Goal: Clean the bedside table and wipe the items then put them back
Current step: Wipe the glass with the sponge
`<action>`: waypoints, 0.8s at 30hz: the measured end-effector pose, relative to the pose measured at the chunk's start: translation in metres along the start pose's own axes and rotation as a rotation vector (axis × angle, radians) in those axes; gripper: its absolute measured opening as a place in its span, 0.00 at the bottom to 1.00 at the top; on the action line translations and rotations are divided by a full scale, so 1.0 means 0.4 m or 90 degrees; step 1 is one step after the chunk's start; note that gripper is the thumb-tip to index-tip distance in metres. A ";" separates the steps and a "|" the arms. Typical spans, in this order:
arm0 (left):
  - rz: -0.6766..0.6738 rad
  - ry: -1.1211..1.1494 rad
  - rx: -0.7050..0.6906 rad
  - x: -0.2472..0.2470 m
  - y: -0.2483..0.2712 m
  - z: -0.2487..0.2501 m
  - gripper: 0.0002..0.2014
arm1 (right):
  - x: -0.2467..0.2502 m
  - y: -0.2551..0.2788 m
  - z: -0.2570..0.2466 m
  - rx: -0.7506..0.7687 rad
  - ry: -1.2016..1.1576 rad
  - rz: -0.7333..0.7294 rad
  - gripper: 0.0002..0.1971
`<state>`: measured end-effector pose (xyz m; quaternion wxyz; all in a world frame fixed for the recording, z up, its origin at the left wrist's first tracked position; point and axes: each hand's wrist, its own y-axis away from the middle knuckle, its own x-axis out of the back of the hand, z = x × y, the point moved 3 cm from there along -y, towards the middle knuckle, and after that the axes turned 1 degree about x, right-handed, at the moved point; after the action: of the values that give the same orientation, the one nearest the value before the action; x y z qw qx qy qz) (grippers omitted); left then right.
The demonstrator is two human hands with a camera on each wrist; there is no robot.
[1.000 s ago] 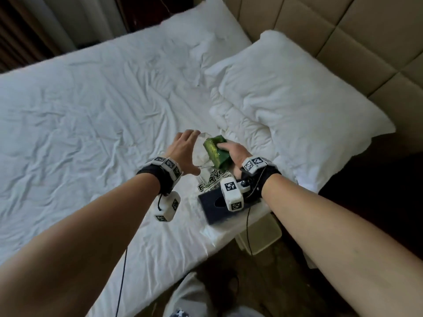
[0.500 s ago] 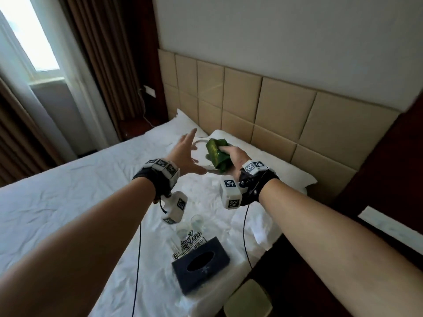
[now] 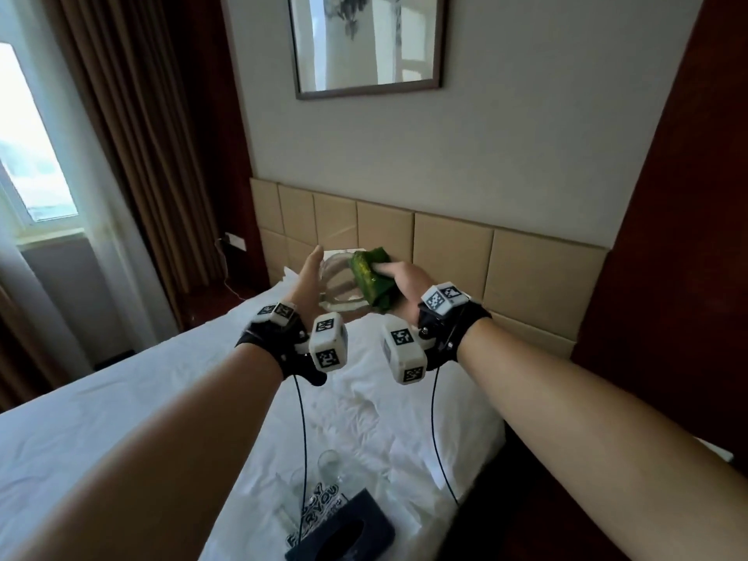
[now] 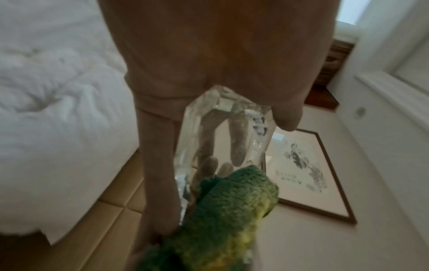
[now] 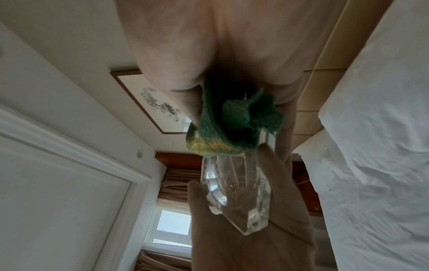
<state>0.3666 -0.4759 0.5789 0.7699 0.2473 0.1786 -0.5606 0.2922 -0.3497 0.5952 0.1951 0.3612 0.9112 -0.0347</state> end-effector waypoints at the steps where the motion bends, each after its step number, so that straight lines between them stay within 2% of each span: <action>1: 0.003 0.011 0.001 0.002 -0.002 0.005 0.32 | -0.005 0.003 -0.005 0.010 0.010 0.005 0.20; 3: -0.001 0.024 0.010 0.019 -0.002 0.015 0.37 | -0.011 0.003 -0.010 0.023 0.030 0.004 0.19; 7: -0.049 0.042 0.039 0.047 0.029 0.023 0.30 | -0.025 -0.002 -0.016 0.039 0.089 -0.013 0.17; 9: -0.062 0.039 0.052 0.058 0.039 0.027 0.30 | -0.031 0.003 -0.033 0.071 0.105 0.024 0.12; 11: -0.086 0.031 0.069 0.073 0.045 0.032 0.32 | -0.025 0.000 -0.050 0.128 0.142 0.102 0.08; 13: -0.118 0.029 0.089 0.084 0.050 0.036 0.36 | -0.018 -0.004 -0.060 0.186 0.239 0.168 0.07; 16: -0.147 0.018 0.096 0.102 0.050 0.038 0.37 | -0.031 0.006 -0.065 0.266 0.442 0.216 0.06; 19: -0.141 0.005 0.103 0.113 0.038 0.040 0.37 | -0.051 0.007 -0.067 0.362 0.650 0.234 0.12; 24: -0.177 0.026 0.107 0.116 0.015 0.049 0.33 | -0.082 0.002 -0.052 0.402 0.764 0.240 0.18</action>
<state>0.3864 -0.5218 0.5703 0.6573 0.2952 0.1789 -0.6699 0.3075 -0.3662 0.6270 -0.4530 0.5090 0.7296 -0.0580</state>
